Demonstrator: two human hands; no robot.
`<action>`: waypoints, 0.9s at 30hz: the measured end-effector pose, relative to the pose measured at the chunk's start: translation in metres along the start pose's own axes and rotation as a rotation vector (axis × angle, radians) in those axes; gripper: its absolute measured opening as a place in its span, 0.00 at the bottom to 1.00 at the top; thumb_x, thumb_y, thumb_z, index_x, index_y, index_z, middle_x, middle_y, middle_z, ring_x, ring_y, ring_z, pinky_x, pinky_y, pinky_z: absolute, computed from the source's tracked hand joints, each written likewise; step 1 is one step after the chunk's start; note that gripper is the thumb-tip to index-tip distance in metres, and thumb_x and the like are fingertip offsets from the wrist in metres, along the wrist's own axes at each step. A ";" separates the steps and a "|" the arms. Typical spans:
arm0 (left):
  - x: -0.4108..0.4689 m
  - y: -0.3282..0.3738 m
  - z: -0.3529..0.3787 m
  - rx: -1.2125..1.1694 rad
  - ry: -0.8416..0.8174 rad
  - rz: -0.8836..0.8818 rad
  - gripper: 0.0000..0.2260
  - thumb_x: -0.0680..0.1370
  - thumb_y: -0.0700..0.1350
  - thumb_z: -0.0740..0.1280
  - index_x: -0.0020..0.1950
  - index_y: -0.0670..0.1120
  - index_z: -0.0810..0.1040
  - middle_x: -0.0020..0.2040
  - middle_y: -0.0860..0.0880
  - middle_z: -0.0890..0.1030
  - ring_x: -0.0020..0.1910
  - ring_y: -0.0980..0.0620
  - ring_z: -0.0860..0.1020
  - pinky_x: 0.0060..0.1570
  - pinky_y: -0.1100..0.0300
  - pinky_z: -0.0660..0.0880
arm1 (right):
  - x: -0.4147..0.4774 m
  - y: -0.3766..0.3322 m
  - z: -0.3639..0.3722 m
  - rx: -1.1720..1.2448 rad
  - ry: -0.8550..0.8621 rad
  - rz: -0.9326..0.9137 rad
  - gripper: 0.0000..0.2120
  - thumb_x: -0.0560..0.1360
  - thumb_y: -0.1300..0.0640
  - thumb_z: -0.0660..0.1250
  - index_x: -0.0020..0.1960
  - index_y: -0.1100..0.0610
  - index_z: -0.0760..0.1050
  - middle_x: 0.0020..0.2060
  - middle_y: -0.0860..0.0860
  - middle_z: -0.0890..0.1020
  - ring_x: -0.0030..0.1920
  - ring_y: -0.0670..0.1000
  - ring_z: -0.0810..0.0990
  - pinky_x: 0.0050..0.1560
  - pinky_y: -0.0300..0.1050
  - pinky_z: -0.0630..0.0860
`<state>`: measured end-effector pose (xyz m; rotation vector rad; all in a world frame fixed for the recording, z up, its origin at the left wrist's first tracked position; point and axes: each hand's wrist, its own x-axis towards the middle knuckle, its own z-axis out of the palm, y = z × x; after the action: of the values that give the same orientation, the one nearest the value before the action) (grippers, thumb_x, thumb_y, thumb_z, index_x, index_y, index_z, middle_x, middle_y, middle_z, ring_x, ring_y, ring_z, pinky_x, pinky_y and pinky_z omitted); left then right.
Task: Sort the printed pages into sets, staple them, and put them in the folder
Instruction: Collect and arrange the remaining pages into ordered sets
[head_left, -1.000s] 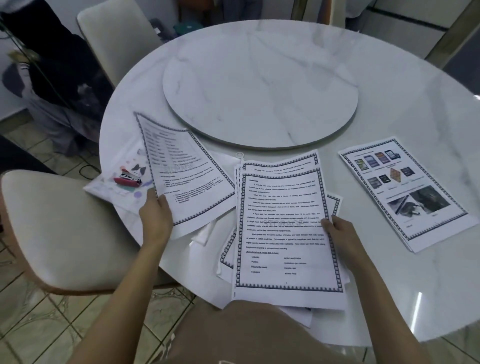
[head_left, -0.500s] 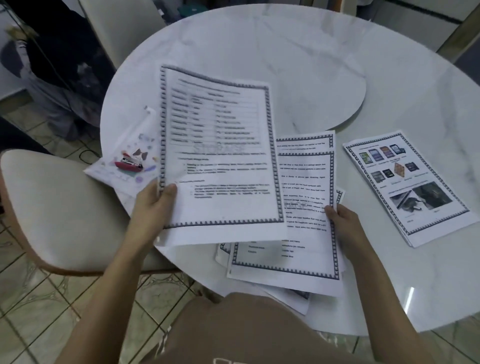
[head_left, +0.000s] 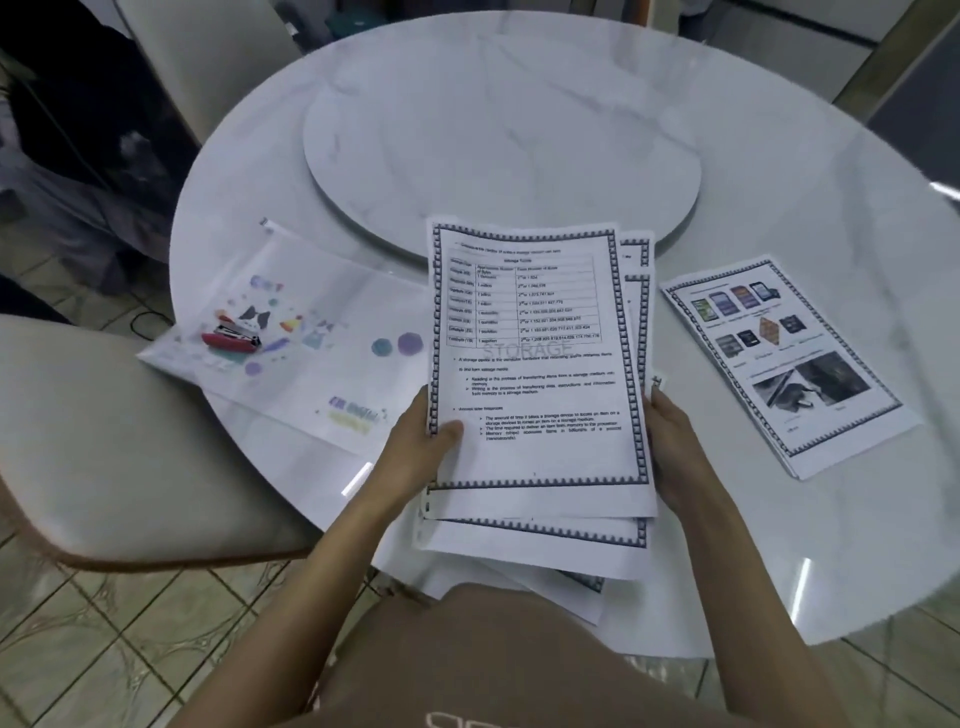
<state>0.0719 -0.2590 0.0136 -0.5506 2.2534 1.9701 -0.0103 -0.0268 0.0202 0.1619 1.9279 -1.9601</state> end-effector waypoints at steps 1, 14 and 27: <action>0.000 -0.001 0.002 0.003 0.003 -0.004 0.20 0.78 0.37 0.59 0.69 0.49 0.64 0.62 0.54 0.74 0.59 0.54 0.74 0.54 0.65 0.71 | 0.000 0.001 0.001 -0.012 0.008 0.005 0.13 0.80 0.51 0.56 0.55 0.52 0.78 0.46 0.47 0.85 0.46 0.46 0.84 0.44 0.42 0.82; 0.013 0.066 0.004 -0.062 0.201 0.325 0.19 0.73 0.31 0.63 0.53 0.55 0.66 0.49 0.59 0.76 0.47 0.69 0.76 0.47 0.71 0.74 | -0.001 -0.031 0.016 -0.109 0.170 -0.455 0.12 0.77 0.60 0.62 0.53 0.43 0.73 0.51 0.41 0.80 0.57 0.46 0.78 0.59 0.43 0.75; 0.006 0.010 0.016 -0.038 0.203 0.207 0.18 0.76 0.46 0.64 0.66 0.48 0.69 0.57 0.55 0.78 0.53 0.71 0.75 0.52 0.74 0.73 | -0.019 0.009 0.032 -0.053 0.169 -0.233 0.06 0.76 0.52 0.63 0.52 0.44 0.75 0.51 0.41 0.81 0.56 0.44 0.79 0.62 0.50 0.75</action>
<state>0.0602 -0.2432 0.0187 -0.5653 2.4900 2.1454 0.0160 -0.0543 0.0198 0.0940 2.1917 -2.0978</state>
